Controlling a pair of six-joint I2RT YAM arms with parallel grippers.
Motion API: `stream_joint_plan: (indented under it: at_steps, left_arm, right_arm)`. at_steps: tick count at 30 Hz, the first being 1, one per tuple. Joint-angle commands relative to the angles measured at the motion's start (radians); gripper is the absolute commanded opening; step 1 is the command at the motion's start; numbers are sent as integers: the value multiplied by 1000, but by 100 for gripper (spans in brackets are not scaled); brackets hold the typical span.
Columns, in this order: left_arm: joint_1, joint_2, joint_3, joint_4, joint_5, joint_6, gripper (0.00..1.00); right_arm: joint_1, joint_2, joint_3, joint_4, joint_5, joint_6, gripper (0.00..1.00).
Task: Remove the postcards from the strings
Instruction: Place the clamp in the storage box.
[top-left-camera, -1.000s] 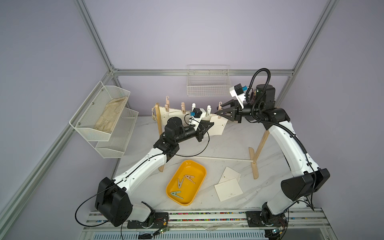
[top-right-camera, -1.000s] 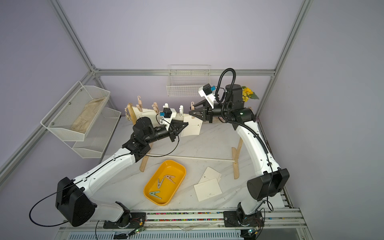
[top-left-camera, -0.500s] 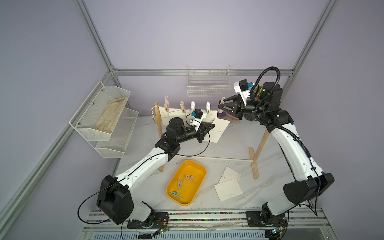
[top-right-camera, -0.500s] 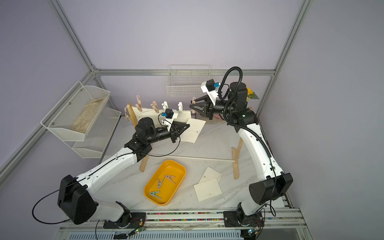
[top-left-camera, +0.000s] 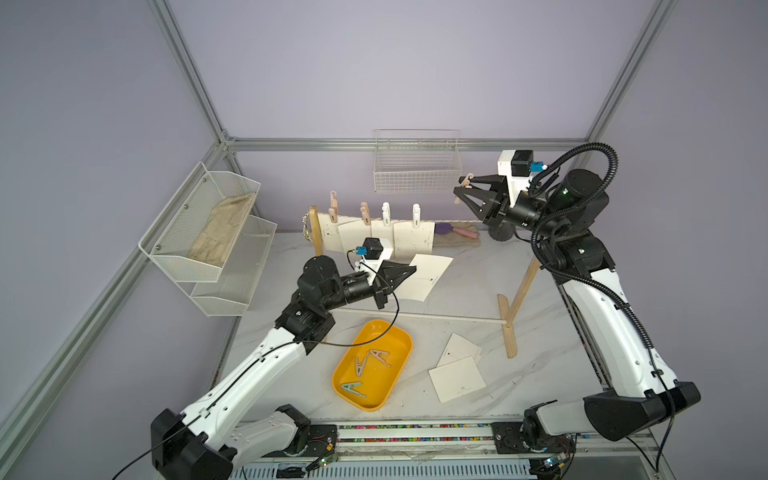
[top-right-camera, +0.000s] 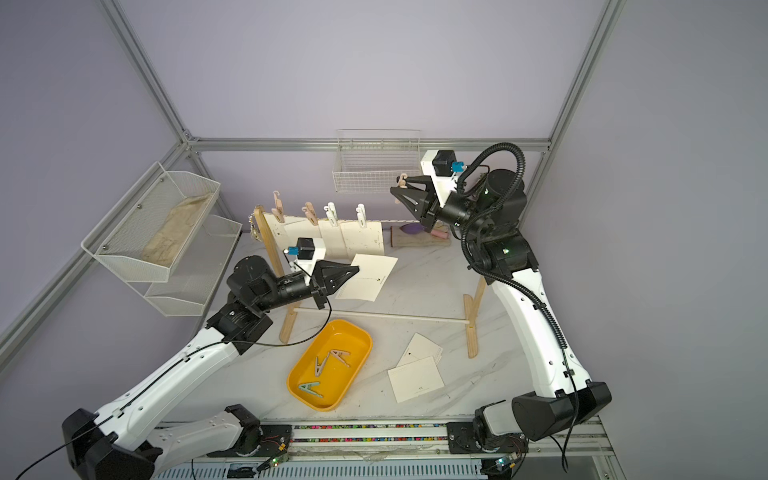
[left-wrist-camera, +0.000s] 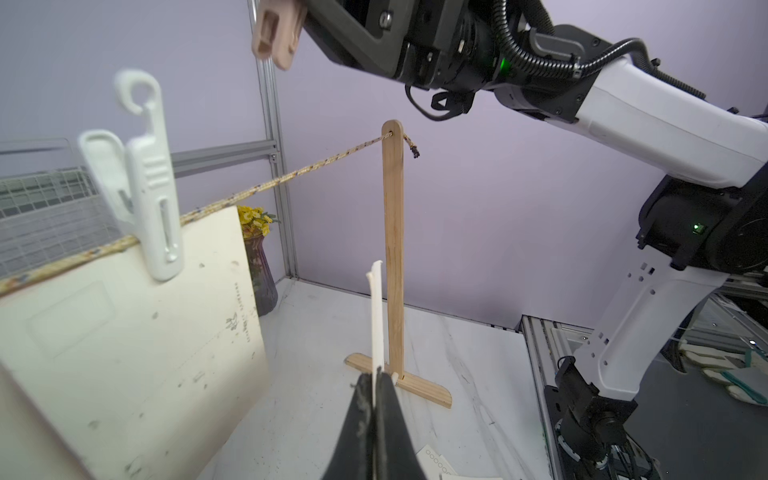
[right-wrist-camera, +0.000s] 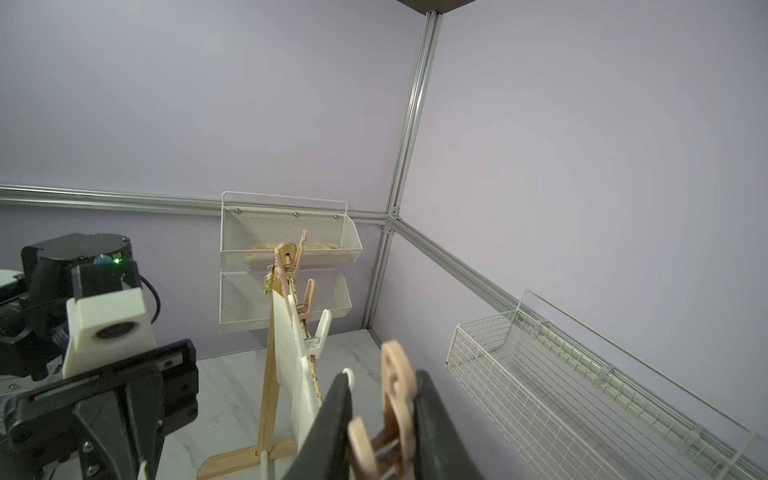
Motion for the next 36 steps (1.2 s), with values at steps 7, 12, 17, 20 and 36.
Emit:
stream_joint_plan:
  at_steps: [7, 12, 17, 20, 36]
  left_arm:
    - [2, -509, -133, -42, -604, 267, 4]
    - [2, -560, -116, -67, -694, 310, 2]
    - [2, -564, -131, -45, -753, 289, 2]
    - [3, -542, -130, -36, -744, 288, 2]
    - [2, -367, 4, -197, -264, 221, 0]
  right_arm:
    - [268, -192, -295, -170, 155, -30, 22]
    - [458, -171, -504, -95, 220, 6, 22]
    - [556, -78, -688, 136, 246, 110, 22]
    - [595, -17, -708, 206, 267, 130, 22]
    - [596, -338, -850, 147, 686, 148, 75]
